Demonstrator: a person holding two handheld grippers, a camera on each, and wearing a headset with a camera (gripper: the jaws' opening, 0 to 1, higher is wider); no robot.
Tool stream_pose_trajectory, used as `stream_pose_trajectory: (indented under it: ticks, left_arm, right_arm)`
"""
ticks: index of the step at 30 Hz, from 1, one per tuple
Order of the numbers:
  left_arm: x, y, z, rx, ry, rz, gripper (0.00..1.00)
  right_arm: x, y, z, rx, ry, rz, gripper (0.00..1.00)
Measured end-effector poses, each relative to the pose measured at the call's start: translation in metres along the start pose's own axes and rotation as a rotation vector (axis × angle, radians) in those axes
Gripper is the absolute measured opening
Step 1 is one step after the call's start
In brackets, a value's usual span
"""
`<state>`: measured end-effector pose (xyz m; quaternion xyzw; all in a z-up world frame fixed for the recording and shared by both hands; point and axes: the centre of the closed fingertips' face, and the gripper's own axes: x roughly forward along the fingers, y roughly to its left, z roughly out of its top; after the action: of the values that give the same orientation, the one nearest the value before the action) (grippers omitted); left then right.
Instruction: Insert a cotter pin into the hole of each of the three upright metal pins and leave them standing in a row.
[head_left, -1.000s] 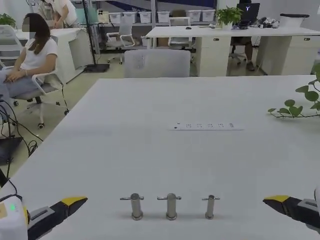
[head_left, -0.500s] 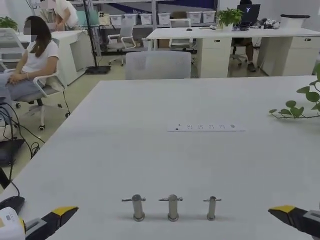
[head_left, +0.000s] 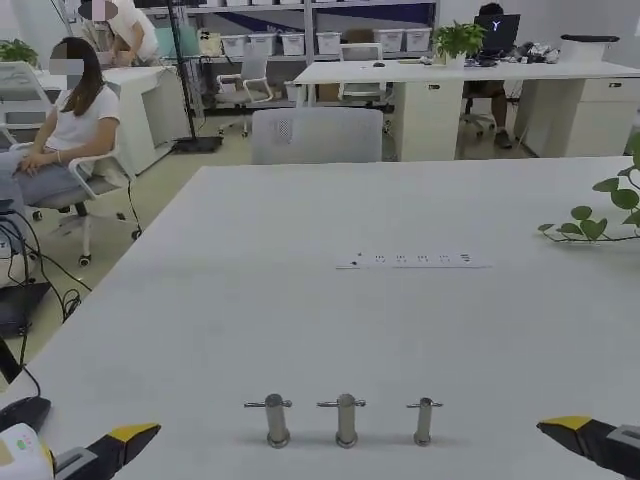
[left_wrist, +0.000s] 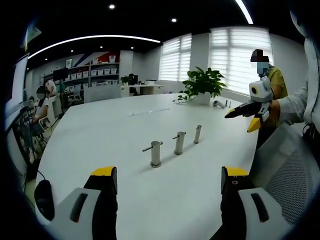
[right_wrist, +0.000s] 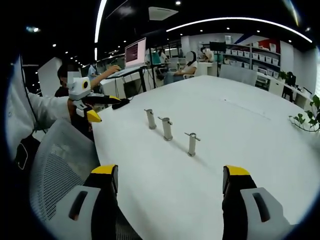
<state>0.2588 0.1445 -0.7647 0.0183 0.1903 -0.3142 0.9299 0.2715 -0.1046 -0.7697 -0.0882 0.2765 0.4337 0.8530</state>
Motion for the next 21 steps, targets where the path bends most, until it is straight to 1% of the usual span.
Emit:
stream_pose_trajectory:
  ticks: [7, 18, 21]
  left_arm:
    - [-0.0031, 0.0043, -0.0026, -0.008, 0.002, 0.012, 0.86]
    - [-0.0048, 0.0054, -0.0042, -0.016, 0.001, 0.017, 0.85]
    - [-0.0049, 0.0054, -0.0046, -0.011, 0.002, 0.016, 0.85]
  right_arm:
    - [0.0007, 0.0, 0.0003, -0.002, 0.0, 0.004, 0.88]
    - [0.0019, 0.0009, 0.0001, -0.005, 0.001, 0.01, 0.88]
    - [0.0016, 0.0005, -0.0005, -0.002, 0.001, 0.008, 0.88]
